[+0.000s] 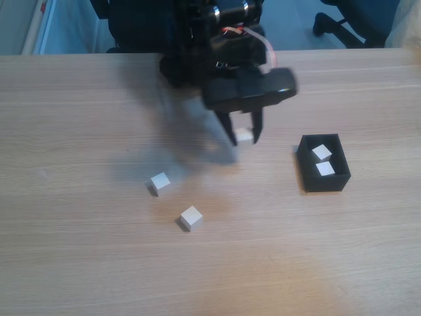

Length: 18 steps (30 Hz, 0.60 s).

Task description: Pick blocks and place them in the box.

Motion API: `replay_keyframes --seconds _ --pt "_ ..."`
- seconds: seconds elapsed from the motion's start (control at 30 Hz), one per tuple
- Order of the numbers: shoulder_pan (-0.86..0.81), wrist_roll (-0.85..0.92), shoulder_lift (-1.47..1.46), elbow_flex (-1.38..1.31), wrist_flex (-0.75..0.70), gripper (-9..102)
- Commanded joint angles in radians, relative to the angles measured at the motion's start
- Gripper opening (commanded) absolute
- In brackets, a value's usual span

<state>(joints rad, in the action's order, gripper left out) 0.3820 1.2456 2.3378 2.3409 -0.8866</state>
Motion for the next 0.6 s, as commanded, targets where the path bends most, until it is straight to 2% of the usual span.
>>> replay_keyframes --seconds 0.0,0.23,0.57 --pt "0.121 -0.048 0.028 -0.13 -0.074 0" --pt "0.267 -0.132 -0.114 -0.337 -0.095 0" --pt "0.301 -0.146 -0.365 -0.482 -0.021 0"
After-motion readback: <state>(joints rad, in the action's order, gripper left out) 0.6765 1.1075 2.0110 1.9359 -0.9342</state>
